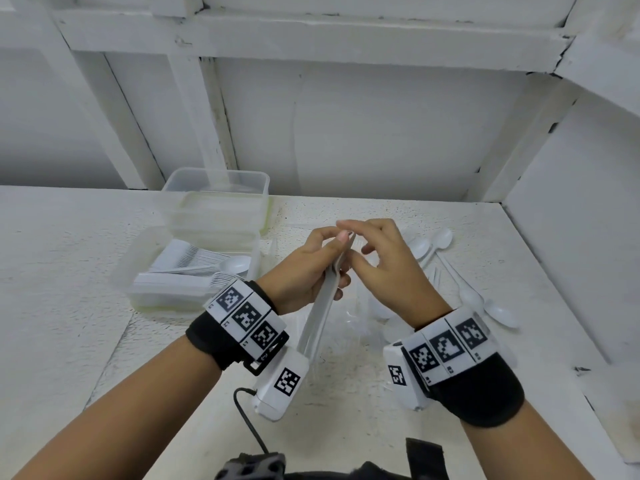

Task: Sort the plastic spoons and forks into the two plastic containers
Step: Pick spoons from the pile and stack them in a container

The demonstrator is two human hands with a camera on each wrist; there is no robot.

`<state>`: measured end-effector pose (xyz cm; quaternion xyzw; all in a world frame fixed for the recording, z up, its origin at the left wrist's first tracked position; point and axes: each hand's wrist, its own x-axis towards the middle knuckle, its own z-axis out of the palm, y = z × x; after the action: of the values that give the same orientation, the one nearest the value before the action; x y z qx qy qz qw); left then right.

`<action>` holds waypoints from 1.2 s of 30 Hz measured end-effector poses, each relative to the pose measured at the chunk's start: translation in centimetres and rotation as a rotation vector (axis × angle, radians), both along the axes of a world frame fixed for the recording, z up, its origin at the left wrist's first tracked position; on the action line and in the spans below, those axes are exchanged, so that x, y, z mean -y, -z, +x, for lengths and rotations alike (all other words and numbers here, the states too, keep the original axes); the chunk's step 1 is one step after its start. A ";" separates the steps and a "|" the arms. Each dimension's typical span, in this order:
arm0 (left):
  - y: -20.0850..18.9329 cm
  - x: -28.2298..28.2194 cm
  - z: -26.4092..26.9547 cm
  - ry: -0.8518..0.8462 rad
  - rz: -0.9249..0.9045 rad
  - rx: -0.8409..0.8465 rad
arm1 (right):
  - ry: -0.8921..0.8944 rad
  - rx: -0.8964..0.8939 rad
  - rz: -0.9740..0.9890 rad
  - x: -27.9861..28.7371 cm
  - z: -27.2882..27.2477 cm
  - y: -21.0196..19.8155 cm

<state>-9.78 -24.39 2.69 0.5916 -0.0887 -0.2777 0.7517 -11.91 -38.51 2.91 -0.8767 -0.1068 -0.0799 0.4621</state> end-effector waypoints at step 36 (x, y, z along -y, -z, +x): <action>1.0 -14.4 -0.4 0.239 1.035 0.749 | -0.310 0.299 -0.581 -9.0 0.6 2.5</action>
<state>-10.15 -10.04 1.69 0.9202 -0.2647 -0.1411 0.2515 -11.28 -29.56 0.37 -0.9235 -0.3232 -0.1027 0.1795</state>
